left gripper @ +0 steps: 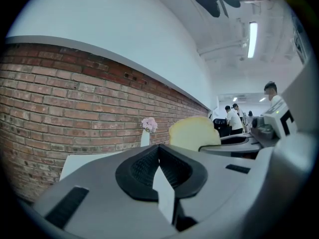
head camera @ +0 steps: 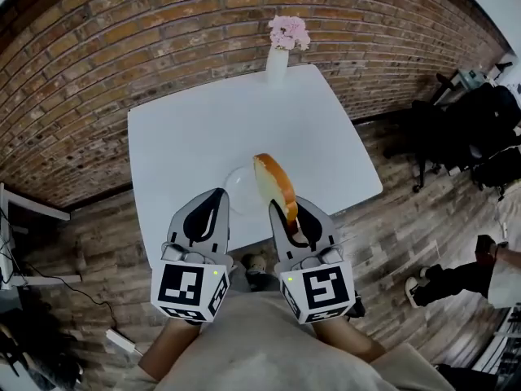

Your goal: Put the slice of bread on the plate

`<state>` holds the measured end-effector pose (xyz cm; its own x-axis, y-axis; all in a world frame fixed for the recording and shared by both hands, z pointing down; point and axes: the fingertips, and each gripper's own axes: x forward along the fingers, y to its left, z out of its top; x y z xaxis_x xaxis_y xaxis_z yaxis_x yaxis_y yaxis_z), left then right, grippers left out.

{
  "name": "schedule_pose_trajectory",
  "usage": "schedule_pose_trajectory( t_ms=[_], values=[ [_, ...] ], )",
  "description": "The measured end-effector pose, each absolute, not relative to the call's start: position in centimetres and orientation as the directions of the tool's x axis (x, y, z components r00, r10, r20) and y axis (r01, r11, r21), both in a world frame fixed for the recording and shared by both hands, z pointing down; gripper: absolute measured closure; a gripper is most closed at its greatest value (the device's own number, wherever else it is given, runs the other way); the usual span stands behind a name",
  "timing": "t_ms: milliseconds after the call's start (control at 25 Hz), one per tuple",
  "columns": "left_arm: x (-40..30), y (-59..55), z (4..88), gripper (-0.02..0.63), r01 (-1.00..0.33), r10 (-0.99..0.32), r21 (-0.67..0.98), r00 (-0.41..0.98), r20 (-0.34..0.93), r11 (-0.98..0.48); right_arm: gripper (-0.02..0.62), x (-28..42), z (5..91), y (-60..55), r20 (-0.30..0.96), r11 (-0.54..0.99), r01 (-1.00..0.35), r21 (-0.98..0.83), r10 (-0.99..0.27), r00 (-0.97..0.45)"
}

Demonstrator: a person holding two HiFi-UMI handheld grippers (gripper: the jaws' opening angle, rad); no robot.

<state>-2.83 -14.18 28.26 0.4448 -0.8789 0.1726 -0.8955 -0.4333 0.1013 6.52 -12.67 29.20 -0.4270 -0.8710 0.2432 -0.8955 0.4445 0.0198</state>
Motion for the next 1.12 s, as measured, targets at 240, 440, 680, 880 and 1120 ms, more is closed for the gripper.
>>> schedule_pose_trajectory(
  t_ms=[240,440,680,880,1120],
  values=[
    [-3.4,-15.7,30.1,0.595,-0.879,-0.854,0.113,0.478,0.206,-0.464,0.503,6.1,31.8,-14.6,0.302,0.42,-0.908,0.01,-0.867,-0.397],
    [-3.1,-17.3,31.5,0.595,-0.865,-0.831,0.107,0.501,0.242,-0.49,0.503,6.4,33.3,-16.6,0.339,0.403,-0.915,0.004,-0.862,-0.378],
    [-3.4,-19.6,33.5,0.595,-0.864,-0.82,0.11,0.501,0.278,-0.491,0.503,5.9,35.8,-17.9,0.376,0.405,-0.914,-0.005,-0.847,-0.377],
    [-3.6,-20.6,35.6,0.595,-0.863,-0.808,0.121,0.503,0.307,-0.491,0.503,5.2,39.0,-19.0,0.423,0.421,-0.907,-0.025,-0.817,-0.391],
    [-3.7,-21.0,37.3,0.595,-0.862,-0.794,0.129,0.503,0.34,-0.491,0.503,4.4,42.5,-19.6,0.498,0.446,-0.892,-0.075,-0.758,-0.421]
  ],
)
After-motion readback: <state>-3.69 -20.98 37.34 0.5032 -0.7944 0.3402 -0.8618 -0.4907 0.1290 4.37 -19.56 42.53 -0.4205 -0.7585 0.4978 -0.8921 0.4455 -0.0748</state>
